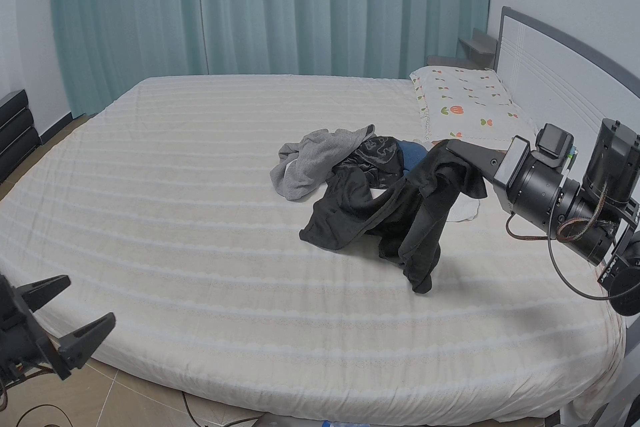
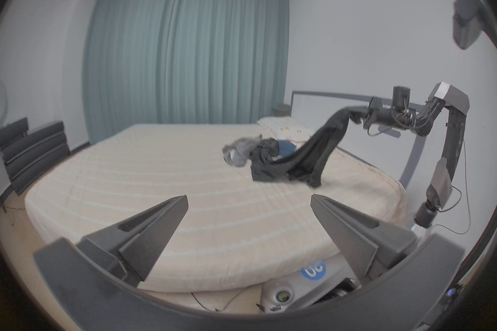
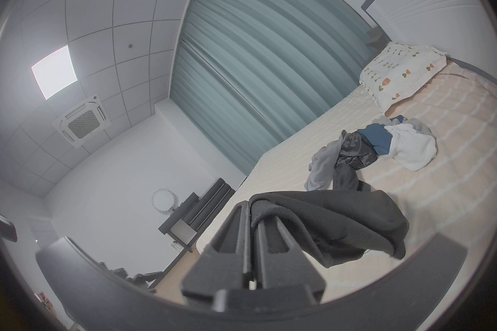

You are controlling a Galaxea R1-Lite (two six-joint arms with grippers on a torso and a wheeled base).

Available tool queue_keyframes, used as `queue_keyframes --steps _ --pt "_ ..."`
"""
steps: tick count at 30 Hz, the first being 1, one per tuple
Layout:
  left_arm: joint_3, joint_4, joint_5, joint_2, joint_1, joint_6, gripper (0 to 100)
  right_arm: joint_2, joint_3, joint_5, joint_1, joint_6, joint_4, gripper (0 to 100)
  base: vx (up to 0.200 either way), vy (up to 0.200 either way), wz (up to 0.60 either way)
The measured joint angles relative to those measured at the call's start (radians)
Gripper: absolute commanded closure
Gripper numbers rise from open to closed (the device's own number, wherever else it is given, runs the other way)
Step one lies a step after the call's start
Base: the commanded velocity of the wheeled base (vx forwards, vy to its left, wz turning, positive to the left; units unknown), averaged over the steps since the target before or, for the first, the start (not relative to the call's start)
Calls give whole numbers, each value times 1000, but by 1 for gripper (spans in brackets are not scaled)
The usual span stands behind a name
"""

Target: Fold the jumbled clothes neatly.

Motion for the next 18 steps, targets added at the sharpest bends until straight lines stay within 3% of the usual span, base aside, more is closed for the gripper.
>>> queue_keyframes --steps 9,18 --pt "-32 -201 11 442 -128 3 0 -39 -13 0 8 -3 5 100 0 0 0" --pt "-116 -450 142 899 -298 -122 0 -60 -32 0 13 -8 23 100 0 0 0"
